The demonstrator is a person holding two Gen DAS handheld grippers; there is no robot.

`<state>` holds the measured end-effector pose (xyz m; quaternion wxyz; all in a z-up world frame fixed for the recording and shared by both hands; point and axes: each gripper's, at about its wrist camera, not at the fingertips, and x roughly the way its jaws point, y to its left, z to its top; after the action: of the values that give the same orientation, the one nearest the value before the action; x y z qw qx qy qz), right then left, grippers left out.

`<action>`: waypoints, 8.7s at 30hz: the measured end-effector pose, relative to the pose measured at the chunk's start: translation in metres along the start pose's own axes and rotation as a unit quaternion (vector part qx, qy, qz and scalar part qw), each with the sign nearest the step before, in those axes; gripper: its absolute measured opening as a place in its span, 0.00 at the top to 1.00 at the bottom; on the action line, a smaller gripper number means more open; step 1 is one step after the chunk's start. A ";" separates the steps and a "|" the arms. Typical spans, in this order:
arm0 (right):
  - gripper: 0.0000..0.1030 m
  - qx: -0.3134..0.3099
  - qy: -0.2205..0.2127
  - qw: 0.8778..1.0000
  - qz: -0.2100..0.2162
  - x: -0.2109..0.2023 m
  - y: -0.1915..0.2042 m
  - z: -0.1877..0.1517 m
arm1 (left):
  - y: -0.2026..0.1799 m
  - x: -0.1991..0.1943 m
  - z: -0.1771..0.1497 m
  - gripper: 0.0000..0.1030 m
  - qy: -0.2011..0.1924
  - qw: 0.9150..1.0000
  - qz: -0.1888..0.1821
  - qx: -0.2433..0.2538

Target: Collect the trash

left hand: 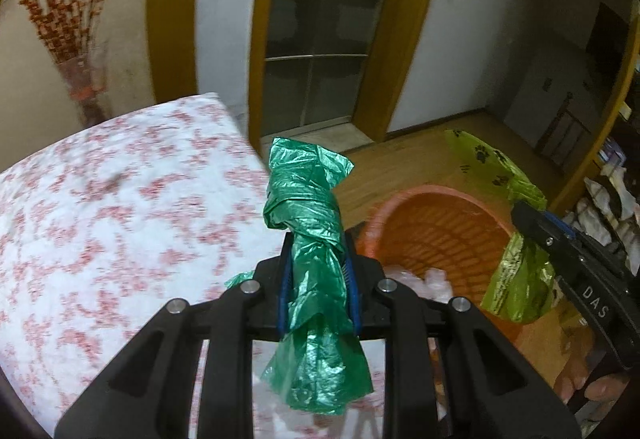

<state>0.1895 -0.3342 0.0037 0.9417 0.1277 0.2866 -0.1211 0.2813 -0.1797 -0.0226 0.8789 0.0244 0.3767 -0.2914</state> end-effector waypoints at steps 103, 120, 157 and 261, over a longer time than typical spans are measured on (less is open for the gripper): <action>0.02 -0.047 -0.095 0.992 -0.075 -0.177 0.045 -0.128 | -0.024 -0.210 -0.196 0.04 -0.181 0.959 0.212 -0.042; 0.02 -0.041 -0.082 0.990 -0.107 -0.189 0.050 -0.157 | -0.027 -0.222 -0.221 0.04 -0.180 0.956 0.225 -0.058; 0.02 -0.037 -0.060 0.991 -0.116 -0.187 0.044 -0.169 | -0.027 -0.214 -0.234 0.04 -0.162 0.957 0.231 -0.069; 0.02 -0.037 -0.048 0.992 -0.112 -0.183 0.045 -0.178 | -0.034 -0.214 -0.235 0.04 -0.158 0.957 0.232 -0.071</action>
<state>-0.0352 -0.2084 -0.0275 0.9391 0.0539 0.2576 -0.2209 -0.0057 -0.0403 -0.0402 0.9702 0.0019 0.2365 -0.0521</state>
